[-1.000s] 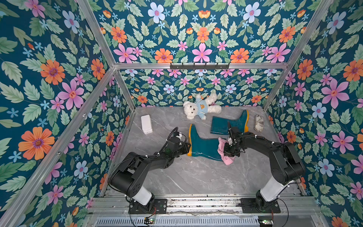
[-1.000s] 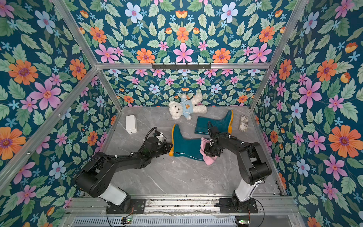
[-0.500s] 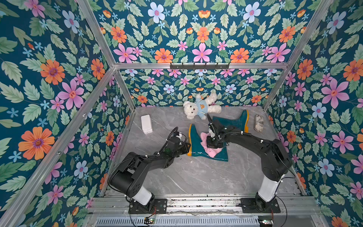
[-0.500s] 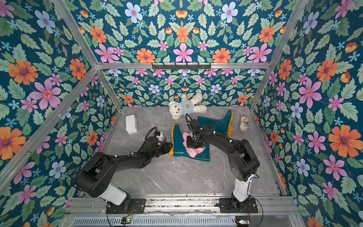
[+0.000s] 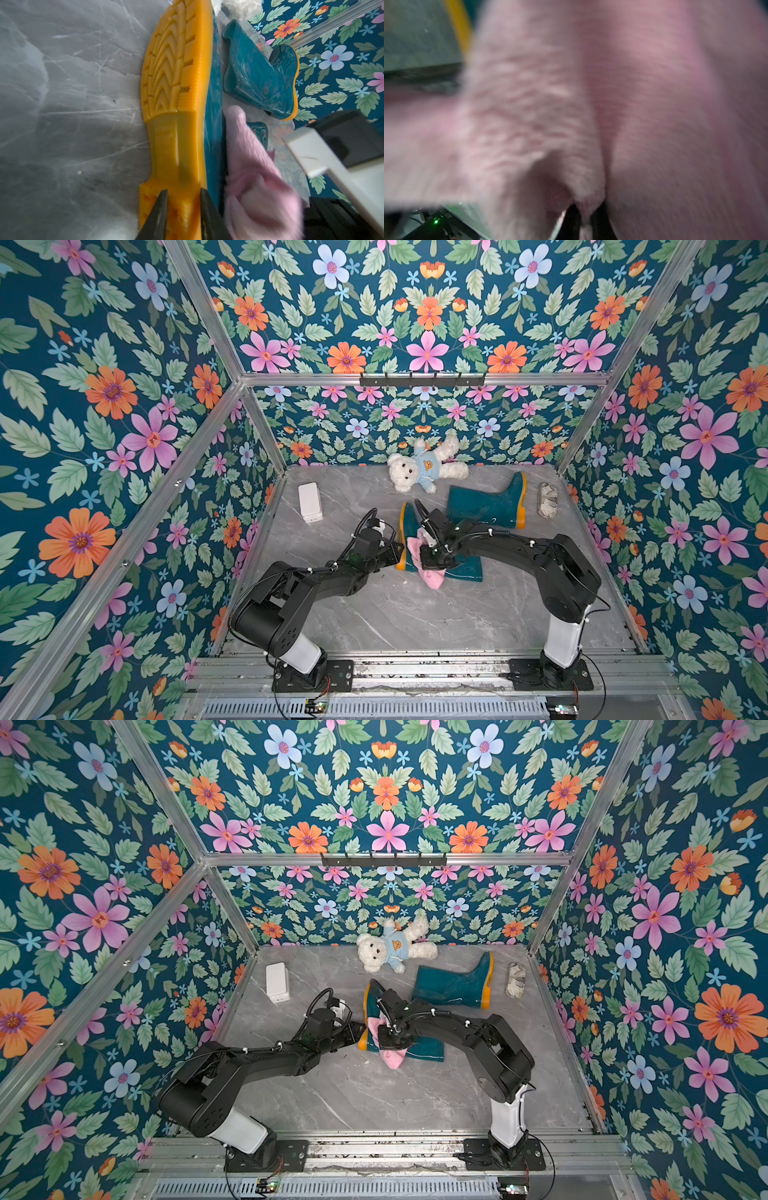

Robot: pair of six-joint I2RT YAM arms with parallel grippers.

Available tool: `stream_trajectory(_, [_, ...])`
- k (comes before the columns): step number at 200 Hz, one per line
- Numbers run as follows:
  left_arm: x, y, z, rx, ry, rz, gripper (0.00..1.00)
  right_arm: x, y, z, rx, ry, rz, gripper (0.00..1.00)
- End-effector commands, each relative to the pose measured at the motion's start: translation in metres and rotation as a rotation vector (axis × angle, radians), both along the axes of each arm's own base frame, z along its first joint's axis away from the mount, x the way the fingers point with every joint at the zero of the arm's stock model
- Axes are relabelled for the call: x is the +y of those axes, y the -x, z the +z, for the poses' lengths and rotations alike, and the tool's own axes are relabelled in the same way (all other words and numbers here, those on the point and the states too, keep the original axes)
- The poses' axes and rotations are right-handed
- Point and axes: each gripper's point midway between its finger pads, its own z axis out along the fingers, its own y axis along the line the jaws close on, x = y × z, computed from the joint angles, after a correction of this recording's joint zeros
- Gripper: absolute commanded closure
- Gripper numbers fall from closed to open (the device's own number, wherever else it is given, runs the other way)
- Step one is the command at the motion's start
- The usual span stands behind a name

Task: Wipe the rubber boots with a cloth
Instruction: Wipe the dirt off the rubber boot.

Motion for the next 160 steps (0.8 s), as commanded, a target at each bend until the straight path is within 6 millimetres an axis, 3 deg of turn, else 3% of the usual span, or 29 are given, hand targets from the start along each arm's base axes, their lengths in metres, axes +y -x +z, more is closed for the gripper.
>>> stream_trajectory(1, [0.034,0.049,-0.063,0.273,-0.192,0.009,0.72,-0.053,0.014,-0.014,0.060,0.101,-0.099,1.00])
stream_trajectory(45, [0.035,0.049,-0.062,0.272,-0.194,0.009,0.72,-0.141,0.033,-0.041,0.152,0.174,-0.284,1.00])
stream_trajectory(59, [0.035,0.050,-0.062,0.272,-0.195,0.008,0.72,-0.164,0.034,-0.035,0.136,0.163,-0.351,1.00])
stream_trajectory(77, [0.035,0.050,-0.062,0.274,-0.195,0.009,0.72,-0.184,0.030,-0.029,0.107,0.148,-0.403,1.00])
stream_trajectory(93, [0.035,0.050,-0.060,0.271,-0.195,0.009,0.72,-0.186,0.019,-0.012,0.055,0.130,-0.400,1.00])
stream_trajectory(118, [0.036,0.050,-0.060,0.270,-0.193,0.012,0.72,-0.144,-0.004,0.021,-0.045,0.047,-0.315,1.00])
stream_trajectory(139, [0.037,0.051,-0.061,0.273,-0.195,0.015,0.72,-0.078,-0.010,0.042,-0.122,0.024,-0.173,1.00])
stream_trajectory(158, [0.036,0.051,-0.061,0.273,-0.195,0.013,0.72,-0.020,-0.008,0.051,-0.150,-0.028,-0.073,1.00])
stream_trajectory(160, [0.036,0.050,-0.061,0.273,-0.195,0.013,0.72,-0.013,-0.007,0.044,-0.137,-0.022,-0.061,1.00])
